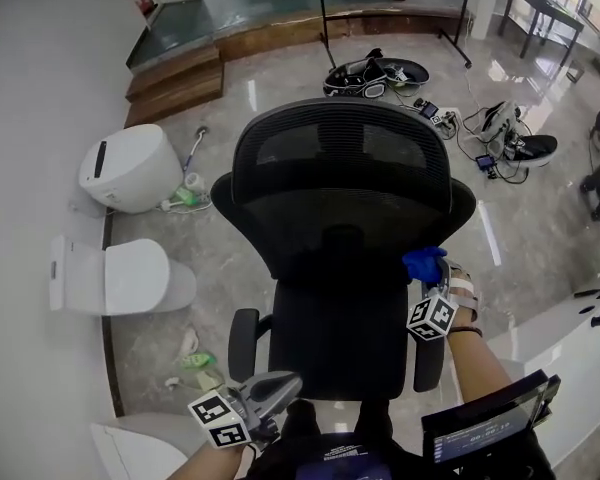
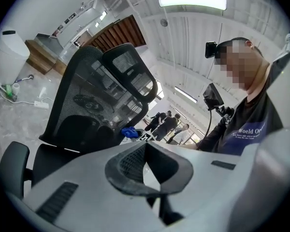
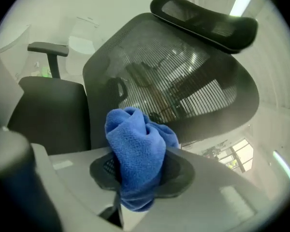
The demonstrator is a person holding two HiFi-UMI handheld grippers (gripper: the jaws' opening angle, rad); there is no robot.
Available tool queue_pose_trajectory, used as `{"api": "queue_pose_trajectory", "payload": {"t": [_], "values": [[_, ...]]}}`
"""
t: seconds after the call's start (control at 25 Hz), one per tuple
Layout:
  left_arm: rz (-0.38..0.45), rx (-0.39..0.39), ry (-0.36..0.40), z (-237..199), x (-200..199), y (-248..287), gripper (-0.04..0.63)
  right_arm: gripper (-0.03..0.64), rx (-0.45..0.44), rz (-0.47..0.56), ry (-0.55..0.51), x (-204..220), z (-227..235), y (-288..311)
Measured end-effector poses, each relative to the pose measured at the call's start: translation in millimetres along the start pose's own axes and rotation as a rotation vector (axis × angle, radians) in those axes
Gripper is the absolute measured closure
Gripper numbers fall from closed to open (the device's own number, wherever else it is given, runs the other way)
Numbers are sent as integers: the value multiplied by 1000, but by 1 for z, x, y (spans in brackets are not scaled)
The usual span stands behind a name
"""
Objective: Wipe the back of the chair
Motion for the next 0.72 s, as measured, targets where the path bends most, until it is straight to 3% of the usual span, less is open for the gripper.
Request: {"api": "queue_pose_trajectory", "payload": {"t": [0.12,0.28,0.52,0.72], "values": [[22,-23,-13,-7,6,-24,592,497,-60,94,-52,-54,-39,-6],[66,-93,-25,-29,17,-88,592,497,-159,233,-152,-164,-121,-3],[127,-210,-55,-66,28,-190,592,497,-197,356,-228,-307,-189,10],[160,-269,-99,-88,42,-235,592,497,-201,361,-288,-357,-218,29]]}}
Point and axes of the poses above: the fingertips, and each gripper's own axes: y forward along the fingers, z to its right, x out of its underside, the point moved 10 cm from there along -y, backward along the fingers, and after that the axes turned 5 degrees about -z, right-handed, at the moved point
